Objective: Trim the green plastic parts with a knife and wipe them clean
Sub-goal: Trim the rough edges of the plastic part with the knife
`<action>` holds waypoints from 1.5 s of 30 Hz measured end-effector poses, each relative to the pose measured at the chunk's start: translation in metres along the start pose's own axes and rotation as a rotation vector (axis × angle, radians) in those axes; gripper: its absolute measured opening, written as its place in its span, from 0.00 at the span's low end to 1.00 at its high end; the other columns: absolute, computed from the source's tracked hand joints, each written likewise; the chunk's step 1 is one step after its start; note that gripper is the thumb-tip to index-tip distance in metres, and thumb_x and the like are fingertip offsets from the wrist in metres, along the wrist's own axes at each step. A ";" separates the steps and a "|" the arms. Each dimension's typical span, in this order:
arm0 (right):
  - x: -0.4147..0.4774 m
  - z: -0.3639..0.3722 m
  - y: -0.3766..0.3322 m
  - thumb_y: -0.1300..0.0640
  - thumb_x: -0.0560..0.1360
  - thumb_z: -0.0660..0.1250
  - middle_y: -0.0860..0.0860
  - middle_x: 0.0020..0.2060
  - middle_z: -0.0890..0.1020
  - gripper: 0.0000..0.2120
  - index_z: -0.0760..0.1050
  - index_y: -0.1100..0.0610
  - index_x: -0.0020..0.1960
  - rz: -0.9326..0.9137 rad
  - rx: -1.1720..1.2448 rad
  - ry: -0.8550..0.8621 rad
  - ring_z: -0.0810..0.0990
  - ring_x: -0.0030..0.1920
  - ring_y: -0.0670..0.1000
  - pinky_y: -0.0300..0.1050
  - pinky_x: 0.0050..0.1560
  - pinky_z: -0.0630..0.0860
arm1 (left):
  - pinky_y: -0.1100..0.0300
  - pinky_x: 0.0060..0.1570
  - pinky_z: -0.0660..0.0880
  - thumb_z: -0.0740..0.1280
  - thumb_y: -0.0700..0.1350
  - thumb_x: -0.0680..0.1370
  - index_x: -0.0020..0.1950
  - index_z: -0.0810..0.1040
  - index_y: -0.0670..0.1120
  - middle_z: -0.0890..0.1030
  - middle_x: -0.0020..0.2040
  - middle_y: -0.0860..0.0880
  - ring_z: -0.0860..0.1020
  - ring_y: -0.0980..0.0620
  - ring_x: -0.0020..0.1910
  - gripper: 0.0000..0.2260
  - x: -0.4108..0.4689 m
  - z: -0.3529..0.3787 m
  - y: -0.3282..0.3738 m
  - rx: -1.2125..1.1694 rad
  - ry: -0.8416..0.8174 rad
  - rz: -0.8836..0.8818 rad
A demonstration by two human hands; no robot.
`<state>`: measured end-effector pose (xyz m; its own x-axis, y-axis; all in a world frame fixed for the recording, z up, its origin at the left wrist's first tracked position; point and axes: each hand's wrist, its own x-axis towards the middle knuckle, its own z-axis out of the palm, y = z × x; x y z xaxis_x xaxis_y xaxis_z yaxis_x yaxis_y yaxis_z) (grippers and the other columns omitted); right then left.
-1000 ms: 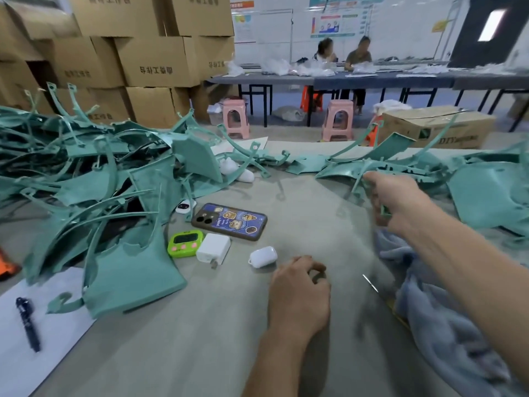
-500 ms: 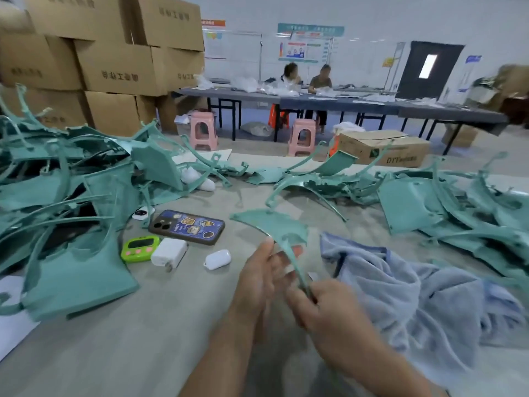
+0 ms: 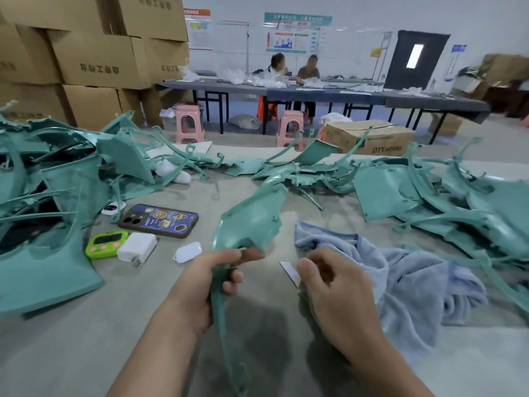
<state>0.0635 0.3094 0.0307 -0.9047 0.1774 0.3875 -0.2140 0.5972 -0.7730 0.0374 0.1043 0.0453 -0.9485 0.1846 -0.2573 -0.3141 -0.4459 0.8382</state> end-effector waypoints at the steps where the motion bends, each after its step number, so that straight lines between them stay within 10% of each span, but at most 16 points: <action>1: 0.002 0.002 0.003 0.43 0.75 0.68 0.43 0.34 0.81 0.08 0.77 0.47 0.43 0.009 -0.082 -0.037 0.78 0.38 0.42 0.34 0.39 0.71 | 0.71 0.16 0.61 0.68 0.43 0.68 0.55 0.80 0.38 0.86 0.40 0.45 0.68 0.59 0.19 0.17 0.002 0.000 0.001 0.001 0.022 -0.001; 8: 0.024 -0.022 0.014 0.49 0.78 0.56 0.51 0.47 0.83 0.10 0.73 0.50 0.47 0.128 -0.603 -0.196 0.81 0.50 0.55 0.49 0.55 0.74 | 0.56 0.37 0.74 0.66 0.56 0.78 0.36 0.87 0.47 0.81 0.31 0.43 0.78 0.49 0.27 0.18 0.009 -0.012 0.001 0.042 0.119 0.069; 11: 0.022 -0.041 0.009 0.52 0.72 0.64 0.50 0.48 0.79 0.05 0.76 0.49 0.47 0.085 -0.873 0.016 0.76 0.52 0.58 0.51 0.56 0.64 | 0.61 0.29 0.73 0.66 0.55 0.79 0.35 0.85 0.48 0.78 0.29 0.44 0.75 0.50 0.23 0.18 0.011 -0.014 -0.002 0.141 0.143 0.019; 14: 0.015 -0.037 -0.003 0.63 0.65 0.68 0.47 0.37 0.78 0.07 0.78 0.52 0.39 -0.061 -0.544 0.110 0.76 0.41 0.56 0.52 0.47 0.70 | 0.65 0.20 0.67 0.66 0.53 0.81 0.46 0.82 0.41 0.81 0.30 0.42 0.72 0.50 0.19 0.16 0.019 -0.007 -0.012 0.468 0.234 -0.033; 18: 0.005 -0.011 -0.002 0.48 0.79 0.64 0.46 0.41 0.76 0.09 0.75 0.52 0.43 0.043 -0.577 -0.195 0.76 0.42 0.52 0.48 0.41 0.70 | 0.60 0.43 0.74 0.73 0.56 0.74 0.68 0.75 0.56 0.85 0.53 0.51 0.82 0.50 0.41 0.23 0.023 -0.008 -0.020 1.032 0.547 0.303; 23: 0.003 -0.003 0.009 0.42 0.80 0.60 0.46 0.45 0.68 0.10 0.68 0.47 0.45 -0.005 -0.723 -0.224 0.75 0.47 0.53 0.49 0.44 0.66 | 0.55 0.51 0.78 0.79 0.48 0.65 0.60 0.82 0.57 0.81 0.63 0.55 0.79 0.51 0.60 0.23 0.003 0.008 -0.024 1.746 0.566 0.879; 27: 0.002 0.000 0.007 0.53 0.77 0.63 0.47 0.45 0.64 0.05 0.67 0.46 0.46 -0.062 -0.767 -0.261 0.73 0.47 0.54 0.48 0.43 0.61 | 0.39 0.74 0.56 0.60 0.47 0.80 0.79 0.54 0.47 0.61 0.75 0.39 0.58 0.40 0.77 0.28 0.011 0.038 -0.061 2.147 0.534 0.339; 32: 0.006 -0.005 0.009 0.55 0.76 0.63 0.46 0.45 0.65 0.07 0.66 0.45 0.47 -0.122 -0.798 -0.326 0.72 0.44 0.53 0.48 0.43 0.61 | 0.45 0.76 0.55 0.67 0.50 0.77 0.67 0.69 0.47 0.73 0.67 0.46 0.67 0.45 0.71 0.20 0.023 0.041 -0.052 1.876 0.600 0.502; 35: 0.009 -0.009 0.014 0.56 0.76 0.62 0.45 0.48 0.70 0.07 0.72 0.45 0.51 -0.128 -0.764 -0.366 0.73 0.46 0.52 0.49 0.45 0.65 | 0.50 0.56 0.71 0.70 0.49 0.75 0.57 0.78 0.49 0.81 0.53 0.48 0.76 0.43 0.53 0.12 0.022 0.024 -0.044 1.604 0.546 0.706; 39: 0.018 -0.025 0.019 0.53 0.77 0.65 0.42 0.47 0.73 0.04 0.76 0.44 0.49 -0.048 -0.706 -0.378 0.77 0.47 0.50 0.47 0.45 0.70 | 0.68 0.32 0.66 0.62 0.55 0.79 0.48 0.76 0.55 0.75 0.28 0.60 0.72 0.60 0.32 0.06 0.022 -0.004 -0.024 1.034 0.514 0.817; 42: 0.026 -0.040 0.025 0.53 0.75 0.66 0.43 0.42 0.77 0.03 0.75 0.45 0.44 0.059 -0.713 -0.335 0.78 0.43 0.49 0.46 0.41 0.67 | 0.69 0.33 0.72 0.68 0.53 0.76 0.40 0.83 0.50 0.81 0.32 0.63 0.78 0.64 0.32 0.10 0.024 -0.011 -0.013 0.417 0.609 0.685; 45: 0.025 -0.039 0.027 0.54 0.75 0.64 0.45 0.45 0.75 0.04 0.73 0.45 0.44 0.092 -0.760 -0.284 0.76 0.47 0.51 0.48 0.48 0.64 | 0.62 0.32 0.75 0.73 0.46 0.72 0.38 0.85 0.52 0.84 0.32 0.58 0.81 0.56 0.32 0.04 0.028 -0.015 -0.018 0.507 0.574 0.419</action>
<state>0.0497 0.3604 0.0387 -0.9872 0.1070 0.1182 0.0813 0.9755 -0.2043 0.0155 0.1050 0.0156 -0.8983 -0.4382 0.0322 -0.0084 0.0903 0.9959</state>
